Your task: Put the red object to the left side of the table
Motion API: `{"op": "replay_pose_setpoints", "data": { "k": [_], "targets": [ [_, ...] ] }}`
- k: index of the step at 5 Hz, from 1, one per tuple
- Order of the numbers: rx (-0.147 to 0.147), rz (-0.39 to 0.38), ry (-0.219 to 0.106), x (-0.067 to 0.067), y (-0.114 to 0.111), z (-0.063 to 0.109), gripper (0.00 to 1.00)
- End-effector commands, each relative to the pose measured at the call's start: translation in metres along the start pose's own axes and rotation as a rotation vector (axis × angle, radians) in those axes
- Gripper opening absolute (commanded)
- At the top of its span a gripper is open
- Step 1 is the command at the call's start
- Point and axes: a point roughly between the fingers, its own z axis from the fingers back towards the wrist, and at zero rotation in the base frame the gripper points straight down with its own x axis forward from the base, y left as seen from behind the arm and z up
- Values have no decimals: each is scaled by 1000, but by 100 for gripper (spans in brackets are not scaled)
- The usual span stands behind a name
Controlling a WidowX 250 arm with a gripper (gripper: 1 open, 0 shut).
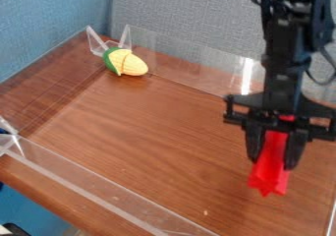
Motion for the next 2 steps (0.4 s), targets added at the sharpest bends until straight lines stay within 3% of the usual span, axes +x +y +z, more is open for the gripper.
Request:
{"op": "replay_pose_setpoints", "data": {
  "k": [1,2],
  "targets": [
    [-43,12,-117,5,8,49,0],
    [-51,56,-169,7,32,82,0]
  ]
}}
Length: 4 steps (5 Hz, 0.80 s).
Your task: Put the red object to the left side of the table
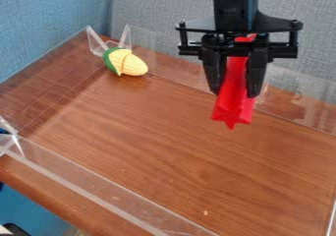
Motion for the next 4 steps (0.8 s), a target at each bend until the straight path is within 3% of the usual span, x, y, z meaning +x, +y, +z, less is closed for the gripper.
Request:
{"op": "replay_pose_setpoints", "data": {
  "k": [1,3,4],
  "targets": [
    [-6,27,-58,8,17,18,0],
    [11,179,-73,10,97,31,0],
    [27,246,-75,17,129,27,0]
  ]
}}
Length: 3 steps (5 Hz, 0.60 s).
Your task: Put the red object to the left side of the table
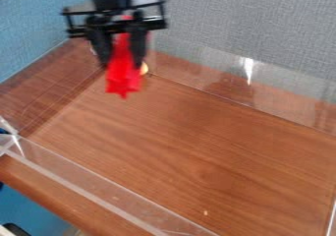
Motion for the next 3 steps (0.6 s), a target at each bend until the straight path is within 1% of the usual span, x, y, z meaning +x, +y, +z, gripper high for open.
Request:
{"op": "replay_pose_setpoints", "data": {
  "k": [1,3],
  "targets": [
    [17,43,-40,20,21,-1,0],
    [68,138,-45,56,60,-22,0]
  ]
}}
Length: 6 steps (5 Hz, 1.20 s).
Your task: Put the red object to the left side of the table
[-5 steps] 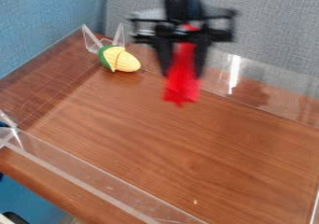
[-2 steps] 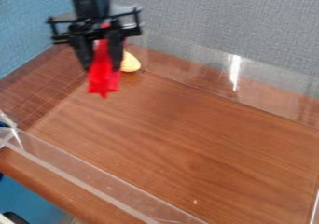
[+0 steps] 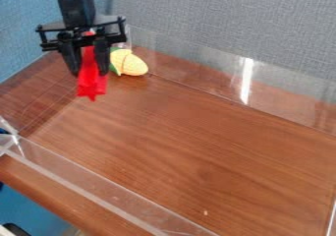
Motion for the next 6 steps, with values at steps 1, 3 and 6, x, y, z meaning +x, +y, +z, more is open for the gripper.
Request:
{"op": "replay_pose_setpoints", "data": {
  "k": [1,3,6],
  "targets": [
    [18,38,-66,25,10,2,0],
    [56,26,-59,37,11,-28,0],
    [57,2,-76,46,9,-30,0]
  ]
}}
